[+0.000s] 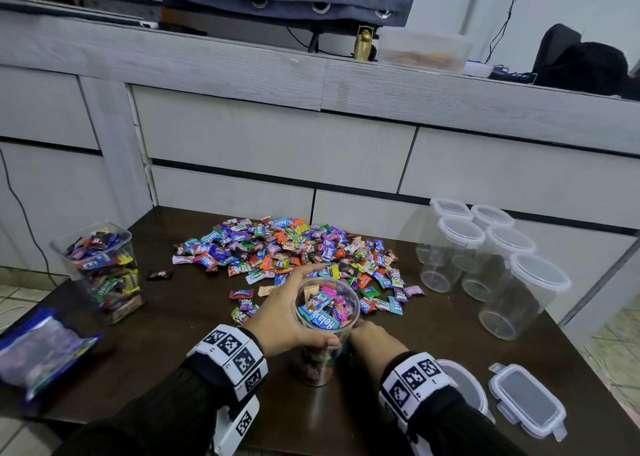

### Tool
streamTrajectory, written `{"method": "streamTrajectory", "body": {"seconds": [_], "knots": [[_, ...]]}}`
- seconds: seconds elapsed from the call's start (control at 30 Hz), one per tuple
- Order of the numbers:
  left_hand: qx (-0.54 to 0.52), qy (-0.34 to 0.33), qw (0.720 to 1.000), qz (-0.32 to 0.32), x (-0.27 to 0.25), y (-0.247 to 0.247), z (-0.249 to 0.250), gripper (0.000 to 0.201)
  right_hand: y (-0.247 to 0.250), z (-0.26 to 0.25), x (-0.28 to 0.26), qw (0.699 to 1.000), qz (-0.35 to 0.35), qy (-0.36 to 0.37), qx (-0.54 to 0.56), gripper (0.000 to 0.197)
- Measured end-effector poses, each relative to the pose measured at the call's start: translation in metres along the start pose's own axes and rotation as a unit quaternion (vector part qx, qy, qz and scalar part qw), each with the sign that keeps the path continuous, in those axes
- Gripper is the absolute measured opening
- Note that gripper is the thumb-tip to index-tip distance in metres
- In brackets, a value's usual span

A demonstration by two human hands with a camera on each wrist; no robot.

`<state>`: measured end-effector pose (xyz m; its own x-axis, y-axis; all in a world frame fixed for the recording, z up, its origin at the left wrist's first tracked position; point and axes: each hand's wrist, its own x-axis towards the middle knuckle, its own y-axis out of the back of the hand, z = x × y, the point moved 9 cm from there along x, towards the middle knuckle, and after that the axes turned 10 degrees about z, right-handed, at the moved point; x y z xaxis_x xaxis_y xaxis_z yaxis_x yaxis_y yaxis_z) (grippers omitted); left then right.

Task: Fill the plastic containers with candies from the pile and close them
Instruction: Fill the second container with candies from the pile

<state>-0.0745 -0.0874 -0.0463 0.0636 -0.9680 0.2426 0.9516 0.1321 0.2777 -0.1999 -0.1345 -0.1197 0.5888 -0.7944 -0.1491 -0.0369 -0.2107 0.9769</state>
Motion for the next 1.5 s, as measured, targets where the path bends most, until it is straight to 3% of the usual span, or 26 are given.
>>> {"method": "streamTrajectory", "body": {"seconds": [0.2,0.47,0.6,0.73,0.83,0.9,1.0,1.17,1.37,1.5], "knots": [[-0.003,0.001,1.0,-0.005,-0.001,-0.001,0.002,0.102,0.001,-0.004,-0.008,0.999,-0.002,0.04,-0.023,0.035],[-0.004,0.002,1.0,-0.009,-0.001,-0.001,0.003,0.103,0.008,-0.005,-0.019,0.994,0.027,0.108,-0.012,0.038],[0.0,0.001,1.0,-0.01,-0.001,-0.001,0.002,0.102,0.029,0.008,-0.016,0.995,0.059,0.076,0.016,0.036],[0.009,-0.003,1.0,-0.005,0.0,0.0,0.001,0.101,0.088,0.022,-0.021,0.985,0.161,0.038,0.056,0.024],[0.015,-0.003,1.0,-0.004,0.001,0.0,-0.001,0.101,0.148,0.018,-0.034,0.949,0.279,0.041,0.142,0.012],[0.018,0.001,1.0,-0.005,0.002,0.0,-0.002,0.1,0.177,0.0,-0.042,0.927,0.312,0.076,0.194,0.011],[0.018,-0.001,1.0,-0.004,0.002,0.0,-0.001,0.097,0.186,-0.042,-0.042,0.935,0.257,0.148,0.195,0.013],[0.017,-0.006,1.0,-0.007,0.002,-0.001,0.0,0.094,0.154,-0.084,-0.03,0.971,0.125,0.196,0.058,0.032],[0.026,0.002,1.0,-0.01,0.003,0.0,-0.005,0.097,0.165,-0.085,-0.033,0.966,0.159,0.194,0.064,0.027],[0.027,-0.002,1.0,-0.012,0.002,0.0,-0.003,0.095,0.148,-0.087,-0.028,0.975,0.131,0.173,0.04,0.021]]}}
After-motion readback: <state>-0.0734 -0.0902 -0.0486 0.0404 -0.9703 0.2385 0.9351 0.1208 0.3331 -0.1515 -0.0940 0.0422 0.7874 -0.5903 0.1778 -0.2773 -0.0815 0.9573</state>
